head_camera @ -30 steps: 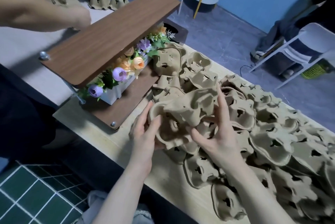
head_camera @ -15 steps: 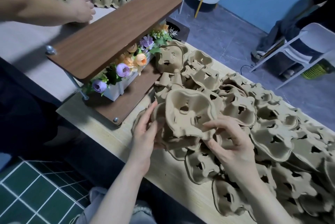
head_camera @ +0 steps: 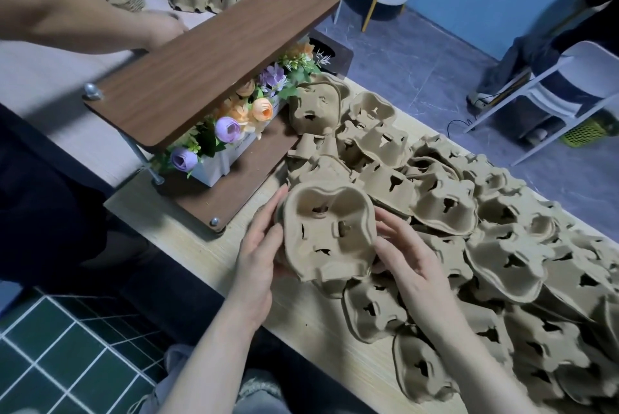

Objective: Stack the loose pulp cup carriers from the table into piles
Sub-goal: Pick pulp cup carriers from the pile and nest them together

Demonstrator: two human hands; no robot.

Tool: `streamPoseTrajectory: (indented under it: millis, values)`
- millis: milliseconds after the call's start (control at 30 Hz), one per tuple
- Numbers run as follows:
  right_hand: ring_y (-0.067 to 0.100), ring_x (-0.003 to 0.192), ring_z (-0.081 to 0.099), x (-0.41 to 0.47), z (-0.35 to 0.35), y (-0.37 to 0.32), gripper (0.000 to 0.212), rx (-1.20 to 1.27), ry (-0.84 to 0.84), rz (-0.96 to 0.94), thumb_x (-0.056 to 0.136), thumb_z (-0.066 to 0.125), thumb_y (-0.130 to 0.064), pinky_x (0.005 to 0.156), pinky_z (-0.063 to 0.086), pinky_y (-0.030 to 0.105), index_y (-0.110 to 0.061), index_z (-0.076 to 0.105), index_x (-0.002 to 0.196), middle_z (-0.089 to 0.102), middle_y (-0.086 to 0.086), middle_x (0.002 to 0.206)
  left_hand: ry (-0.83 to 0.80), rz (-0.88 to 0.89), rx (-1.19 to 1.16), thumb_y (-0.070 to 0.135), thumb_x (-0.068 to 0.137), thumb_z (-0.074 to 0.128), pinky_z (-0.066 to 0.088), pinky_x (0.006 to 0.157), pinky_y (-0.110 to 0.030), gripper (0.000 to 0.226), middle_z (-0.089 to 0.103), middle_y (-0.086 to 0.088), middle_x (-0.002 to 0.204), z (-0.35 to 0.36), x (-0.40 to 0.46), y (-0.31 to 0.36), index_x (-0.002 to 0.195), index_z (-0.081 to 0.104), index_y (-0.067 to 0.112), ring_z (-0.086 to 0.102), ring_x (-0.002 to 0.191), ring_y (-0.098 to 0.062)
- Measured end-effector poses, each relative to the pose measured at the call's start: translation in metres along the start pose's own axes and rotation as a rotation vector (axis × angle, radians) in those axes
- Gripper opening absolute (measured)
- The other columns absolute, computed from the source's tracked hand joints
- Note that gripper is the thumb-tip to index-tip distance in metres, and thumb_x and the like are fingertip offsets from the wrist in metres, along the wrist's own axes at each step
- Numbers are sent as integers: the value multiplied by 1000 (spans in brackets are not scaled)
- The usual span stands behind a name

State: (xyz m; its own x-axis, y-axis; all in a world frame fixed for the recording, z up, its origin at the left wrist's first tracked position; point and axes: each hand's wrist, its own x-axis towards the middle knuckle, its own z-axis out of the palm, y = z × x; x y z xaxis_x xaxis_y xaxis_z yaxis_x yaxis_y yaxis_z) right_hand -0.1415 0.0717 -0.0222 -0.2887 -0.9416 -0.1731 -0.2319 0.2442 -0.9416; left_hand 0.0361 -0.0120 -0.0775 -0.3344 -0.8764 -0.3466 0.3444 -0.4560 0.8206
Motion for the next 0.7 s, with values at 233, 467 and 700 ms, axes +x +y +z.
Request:
streamPoseTrajectory:
  millis: [233,467,700]
  values:
    - [6,63,55,24,6,-8,30,85,63,94,95,58,-9,60,49,19,-24,63,120,69,0,93,-32,-28,-47,57,96,42,56,76,-21,47,67,14,128,10,3,10,137,54,36,63,116,-4]
    - [8,74,64,81,-4,-34,24,-35,-11,57,95,59,-8,67,52,23,-28,66,106,72,-6,86,59,79,-41,23,80,61,55,73,-19,57,72,10,119,-3,16,18,136,55,30,69,106,-7]
    - [9,72,61,194,-19,-34,24,-257,64,-8,95,59,-8,57,51,16,-12,63,118,68,10,106,152,90,-48,24,80,66,54,71,-16,58,72,12,118,-13,30,27,137,56,33,68,105,-5]
